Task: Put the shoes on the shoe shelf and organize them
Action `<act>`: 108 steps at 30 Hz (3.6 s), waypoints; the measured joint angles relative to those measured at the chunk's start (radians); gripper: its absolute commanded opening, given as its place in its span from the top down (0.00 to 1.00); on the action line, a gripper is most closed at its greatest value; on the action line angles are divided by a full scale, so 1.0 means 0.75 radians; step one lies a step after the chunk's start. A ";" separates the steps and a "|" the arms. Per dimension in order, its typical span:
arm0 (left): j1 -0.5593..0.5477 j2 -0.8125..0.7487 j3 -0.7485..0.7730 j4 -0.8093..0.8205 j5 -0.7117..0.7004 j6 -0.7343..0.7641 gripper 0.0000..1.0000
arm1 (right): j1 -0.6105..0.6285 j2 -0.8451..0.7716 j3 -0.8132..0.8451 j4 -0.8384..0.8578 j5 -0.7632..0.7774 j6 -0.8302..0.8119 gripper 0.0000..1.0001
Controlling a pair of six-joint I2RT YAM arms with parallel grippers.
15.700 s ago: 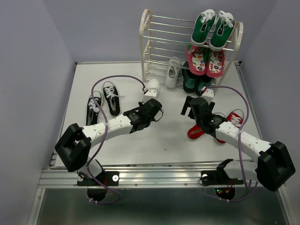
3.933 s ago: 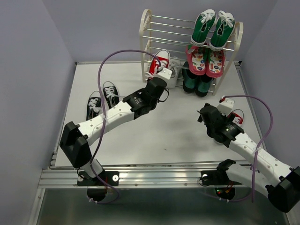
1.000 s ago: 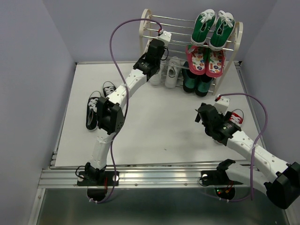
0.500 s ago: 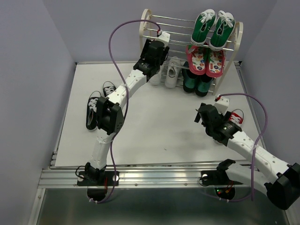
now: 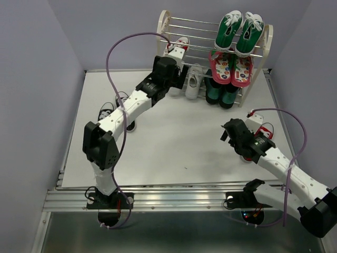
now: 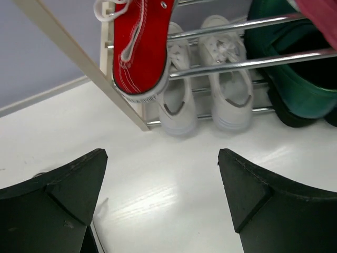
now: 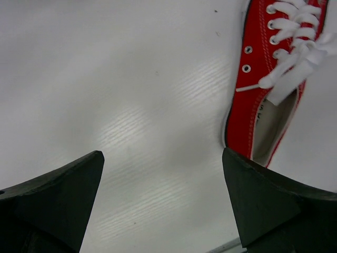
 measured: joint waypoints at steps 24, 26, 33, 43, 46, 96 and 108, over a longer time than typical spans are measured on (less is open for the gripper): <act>-0.103 -0.954 -1.173 0.253 0.105 -0.492 0.01 | -0.621 0.275 -0.098 -0.082 -0.143 0.104 0.18; -0.103 -0.959 -1.179 0.273 0.102 -0.503 0.01 | -0.634 0.316 -0.123 -0.006 -0.163 0.076 0.43; -0.103 -0.961 -1.215 0.289 0.085 -0.519 0.01 | -0.652 0.305 -0.142 0.099 -0.191 0.009 0.99; -0.103 -0.973 -1.274 0.308 0.053 -0.550 0.01 | -0.617 0.146 -0.150 0.190 -0.435 -0.230 0.99; -0.103 -0.980 -1.301 0.307 0.040 -0.562 0.01 | -0.452 0.146 -0.150 0.212 -0.466 -0.284 0.99; -0.094 -1.179 -1.428 0.247 -0.171 -0.730 0.01 | 0.252 1.155 1.295 0.489 0.220 -0.646 0.99; -0.094 -1.181 -1.432 0.247 -0.162 -0.739 0.01 | 0.146 1.313 1.451 0.454 0.135 -0.601 0.99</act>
